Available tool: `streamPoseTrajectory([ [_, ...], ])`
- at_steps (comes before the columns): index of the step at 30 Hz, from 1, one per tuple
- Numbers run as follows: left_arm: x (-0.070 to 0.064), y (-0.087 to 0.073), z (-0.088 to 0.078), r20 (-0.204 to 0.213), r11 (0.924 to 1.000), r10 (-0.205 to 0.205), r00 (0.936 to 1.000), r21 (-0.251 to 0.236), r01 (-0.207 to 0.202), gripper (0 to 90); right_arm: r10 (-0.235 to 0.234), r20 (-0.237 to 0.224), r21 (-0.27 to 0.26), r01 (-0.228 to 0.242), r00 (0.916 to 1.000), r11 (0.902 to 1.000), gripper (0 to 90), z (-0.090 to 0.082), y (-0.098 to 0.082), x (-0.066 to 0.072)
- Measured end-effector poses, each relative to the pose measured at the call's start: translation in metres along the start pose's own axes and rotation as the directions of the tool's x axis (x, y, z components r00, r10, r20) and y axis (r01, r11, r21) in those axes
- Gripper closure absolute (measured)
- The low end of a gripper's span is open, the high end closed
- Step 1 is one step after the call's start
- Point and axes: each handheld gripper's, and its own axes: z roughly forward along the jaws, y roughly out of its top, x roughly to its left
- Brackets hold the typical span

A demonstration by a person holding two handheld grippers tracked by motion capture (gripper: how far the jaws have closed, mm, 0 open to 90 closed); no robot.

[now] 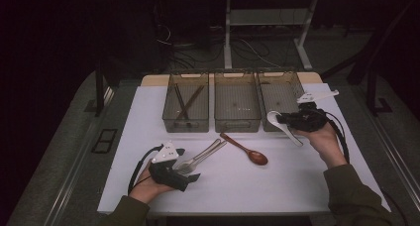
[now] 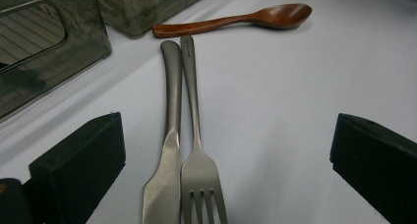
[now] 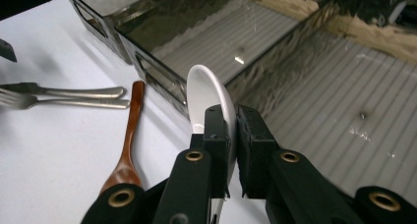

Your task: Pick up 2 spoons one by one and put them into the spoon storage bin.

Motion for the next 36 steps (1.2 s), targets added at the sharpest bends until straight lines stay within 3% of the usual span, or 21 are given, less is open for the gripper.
streamPoseTrajectory([
  [16, 0.000, 0.000, -0.001, 0.000, 1.0000, 0.004, 1.0000, -0.005, -0.004, 0.0, -0.007, 0.006, -0.037, 0.007, 1.0000, 0.9993, 83.1, 0.034, 0.049, 0.006],
  [27, -0.002, 0.001, 0.000, 0.006, 1.0000, 0.007, 1.0000, -0.007, -0.007, 0.0, -0.015, 0.021, -0.035, 0.016, 0.9997, 0.9993, 83.1, 0.069, 0.081, 0.010],
  [36, -0.003, 0.001, -0.001, 0.008, 0.9998, 0.013, 0.9999, -0.012, -0.013, 0.0, -0.068, 0.040, -0.008, 0.068, 0.9969, 0.9976, 83.0, 0.099, 0.095, 0.017],
])
